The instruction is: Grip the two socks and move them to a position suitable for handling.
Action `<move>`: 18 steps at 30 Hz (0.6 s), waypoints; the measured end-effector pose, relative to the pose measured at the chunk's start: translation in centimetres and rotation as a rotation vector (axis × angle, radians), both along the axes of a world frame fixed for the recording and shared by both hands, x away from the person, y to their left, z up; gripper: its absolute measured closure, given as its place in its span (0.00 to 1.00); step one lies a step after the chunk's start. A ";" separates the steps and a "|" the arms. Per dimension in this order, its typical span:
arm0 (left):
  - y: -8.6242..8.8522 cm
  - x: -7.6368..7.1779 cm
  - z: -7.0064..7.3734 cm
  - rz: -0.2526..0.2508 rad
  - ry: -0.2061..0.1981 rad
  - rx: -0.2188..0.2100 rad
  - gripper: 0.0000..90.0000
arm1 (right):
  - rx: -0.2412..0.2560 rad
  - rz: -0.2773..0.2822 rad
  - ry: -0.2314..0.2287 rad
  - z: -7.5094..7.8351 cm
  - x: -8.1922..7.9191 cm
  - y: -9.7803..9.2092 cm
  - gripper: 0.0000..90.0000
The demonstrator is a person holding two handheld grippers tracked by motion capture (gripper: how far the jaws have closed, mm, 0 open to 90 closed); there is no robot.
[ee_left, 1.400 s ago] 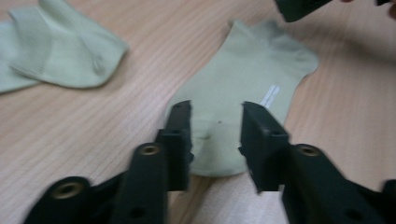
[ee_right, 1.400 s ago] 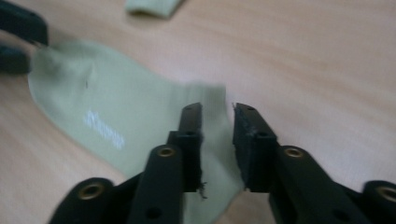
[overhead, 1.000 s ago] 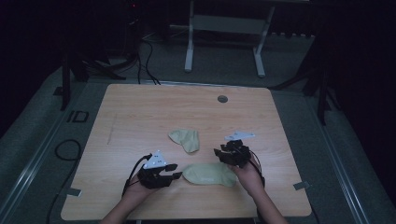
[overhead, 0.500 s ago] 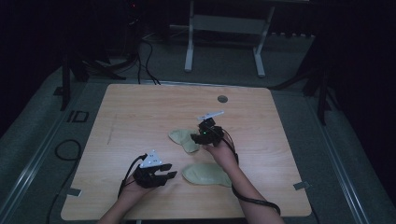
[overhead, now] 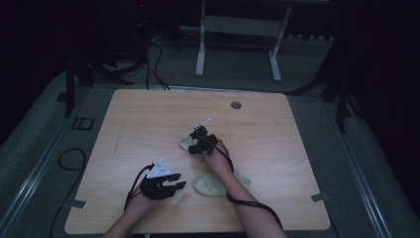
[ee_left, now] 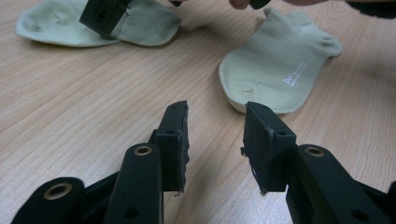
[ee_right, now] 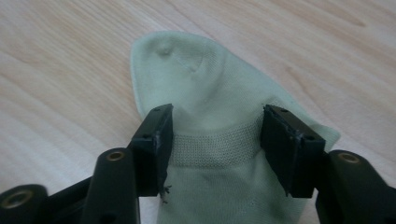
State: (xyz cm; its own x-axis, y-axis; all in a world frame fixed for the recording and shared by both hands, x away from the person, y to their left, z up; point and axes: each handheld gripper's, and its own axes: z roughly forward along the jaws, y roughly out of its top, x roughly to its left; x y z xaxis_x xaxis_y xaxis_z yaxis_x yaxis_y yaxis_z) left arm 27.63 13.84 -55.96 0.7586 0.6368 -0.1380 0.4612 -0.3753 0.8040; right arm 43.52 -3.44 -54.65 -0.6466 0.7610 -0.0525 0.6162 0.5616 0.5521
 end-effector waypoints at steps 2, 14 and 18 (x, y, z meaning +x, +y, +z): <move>0.0 0.0 0.0 0.002 -0.001 0.000 0.66 | -0.033 0.022 -0.035 -0.1 -0.3 0.2 0.69; 0.0 0.0 -0.2 -0.004 0.007 -0.002 0.66 | -0.031 0.025 -0.014 1.0 0.4 -0.9 0.88; -0.1 0.0 -0.1 -0.005 0.004 -0.003 0.66 | -0.014 0.049 -0.042 2.9 0.1 -2.1 0.88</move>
State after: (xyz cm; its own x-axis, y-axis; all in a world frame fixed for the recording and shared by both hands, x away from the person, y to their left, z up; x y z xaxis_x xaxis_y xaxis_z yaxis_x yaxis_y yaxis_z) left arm 27.66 13.76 -56.08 0.7610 0.6328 -0.1431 0.4630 -0.3753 0.8030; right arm 43.61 -5.49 -51.71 -0.6799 0.7276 -0.0909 0.5641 0.5982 0.5691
